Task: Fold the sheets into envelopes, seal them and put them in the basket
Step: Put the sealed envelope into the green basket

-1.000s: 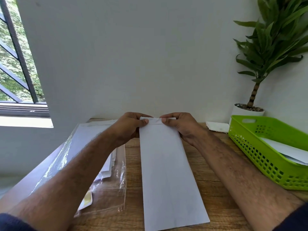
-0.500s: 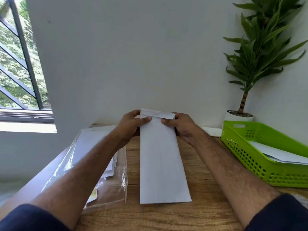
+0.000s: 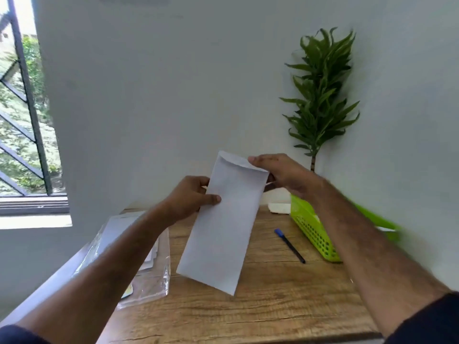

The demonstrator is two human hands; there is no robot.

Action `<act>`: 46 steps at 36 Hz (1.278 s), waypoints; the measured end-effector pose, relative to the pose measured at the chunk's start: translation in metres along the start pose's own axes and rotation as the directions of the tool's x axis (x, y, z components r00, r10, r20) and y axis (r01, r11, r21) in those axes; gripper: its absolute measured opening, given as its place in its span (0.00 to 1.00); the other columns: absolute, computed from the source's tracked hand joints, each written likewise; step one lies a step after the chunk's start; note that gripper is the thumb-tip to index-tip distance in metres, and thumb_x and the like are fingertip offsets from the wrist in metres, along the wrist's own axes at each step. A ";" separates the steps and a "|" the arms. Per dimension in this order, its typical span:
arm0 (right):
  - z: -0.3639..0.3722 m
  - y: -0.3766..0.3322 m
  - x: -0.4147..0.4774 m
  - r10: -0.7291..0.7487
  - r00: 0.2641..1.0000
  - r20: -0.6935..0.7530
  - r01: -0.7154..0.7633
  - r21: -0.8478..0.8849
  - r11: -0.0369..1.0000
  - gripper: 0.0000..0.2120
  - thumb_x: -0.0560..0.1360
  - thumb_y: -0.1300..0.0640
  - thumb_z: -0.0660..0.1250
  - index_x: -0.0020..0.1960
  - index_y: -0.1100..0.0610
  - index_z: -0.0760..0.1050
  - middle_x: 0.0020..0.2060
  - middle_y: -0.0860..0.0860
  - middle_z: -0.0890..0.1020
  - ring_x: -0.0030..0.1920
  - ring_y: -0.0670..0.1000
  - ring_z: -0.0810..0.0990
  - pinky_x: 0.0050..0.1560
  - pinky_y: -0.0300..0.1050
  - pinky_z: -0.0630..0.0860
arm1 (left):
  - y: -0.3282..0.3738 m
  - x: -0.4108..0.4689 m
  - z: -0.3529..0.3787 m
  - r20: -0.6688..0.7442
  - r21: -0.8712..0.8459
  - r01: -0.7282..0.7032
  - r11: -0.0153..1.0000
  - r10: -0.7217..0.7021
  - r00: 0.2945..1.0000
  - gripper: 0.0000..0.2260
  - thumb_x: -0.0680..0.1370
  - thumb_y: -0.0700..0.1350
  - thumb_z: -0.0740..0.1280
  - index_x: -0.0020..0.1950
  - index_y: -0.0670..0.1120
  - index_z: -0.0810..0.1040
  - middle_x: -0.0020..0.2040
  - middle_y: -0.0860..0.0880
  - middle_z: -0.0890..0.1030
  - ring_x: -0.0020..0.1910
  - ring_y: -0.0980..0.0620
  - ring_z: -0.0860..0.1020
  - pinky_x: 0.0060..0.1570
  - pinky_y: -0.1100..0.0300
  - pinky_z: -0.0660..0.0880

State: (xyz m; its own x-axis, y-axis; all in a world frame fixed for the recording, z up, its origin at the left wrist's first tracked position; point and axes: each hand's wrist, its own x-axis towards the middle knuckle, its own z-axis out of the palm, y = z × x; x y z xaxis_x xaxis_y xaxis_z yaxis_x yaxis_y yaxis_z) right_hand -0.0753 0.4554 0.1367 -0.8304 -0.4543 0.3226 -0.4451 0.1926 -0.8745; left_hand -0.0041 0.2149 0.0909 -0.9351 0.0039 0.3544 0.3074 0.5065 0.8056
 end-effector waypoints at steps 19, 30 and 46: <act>-0.133 -0.086 -0.143 -0.512 0.823 -0.245 0.212 -0.705 0.677 0.11 0.74 0.64 0.71 0.52 0.53 0.87 0.37 0.37 0.82 0.37 0.32 0.79 0.37 0.22 0.67 | 0.134 0.026 0.111 -0.094 0.455 -0.343 0.822 0.428 0.899 0.07 0.76 0.46 0.70 0.49 0.49 0.87 0.40 0.50 0.84 0.41 0.50 0.79 0.44 0.55 0.76; -0.157 0.033 -0.163 -0.572 0.711 -0.409 0.078 -0.763 0.642 0.19 0.71 0.71 0.68 0.55 0.55 0.86 0.51 0.52 0.87 0.53 0.50 0.86 0.60 0.44 0.78 | 0.111 0.076 0.225 0.024 0.299 -0.285 0.911 0.291 0.956 0.17 0.77 0.33 0.62 0.59 0.46 0.85 0.52 0.43 0.86 0.53 0.44 0.82 0.52 0.60 0.74; -0.131 0.140 -0.141 -0.262 0.911 -0.319 -0.079 -0.758 0.648 0.18 0.77 0.62 0.65 0.61 0.47 0.83 0.59 0.48 0.85 0.58 0.52 0.83 0.60 0.49 0.77 | 0.014 0.039 0.231 0.138 0.382 -0.192 0.904 0.149 0.979 0.26 0.77 0.36 0.60 0.73 0.54 0.73 0.69 0.45 0.78 0.65 0.45 0.76 0.60 0.59 0.71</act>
State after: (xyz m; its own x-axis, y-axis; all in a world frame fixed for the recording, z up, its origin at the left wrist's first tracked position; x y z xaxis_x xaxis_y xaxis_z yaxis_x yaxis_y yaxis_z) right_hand -0.0640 0.6602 0.0164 -0.7465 -0.1868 0.6386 -0.4769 0.8195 -0.3178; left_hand -0.0772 0.4213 0.0067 -0.8940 0.1985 0.4016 0.3897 0.7868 0.4787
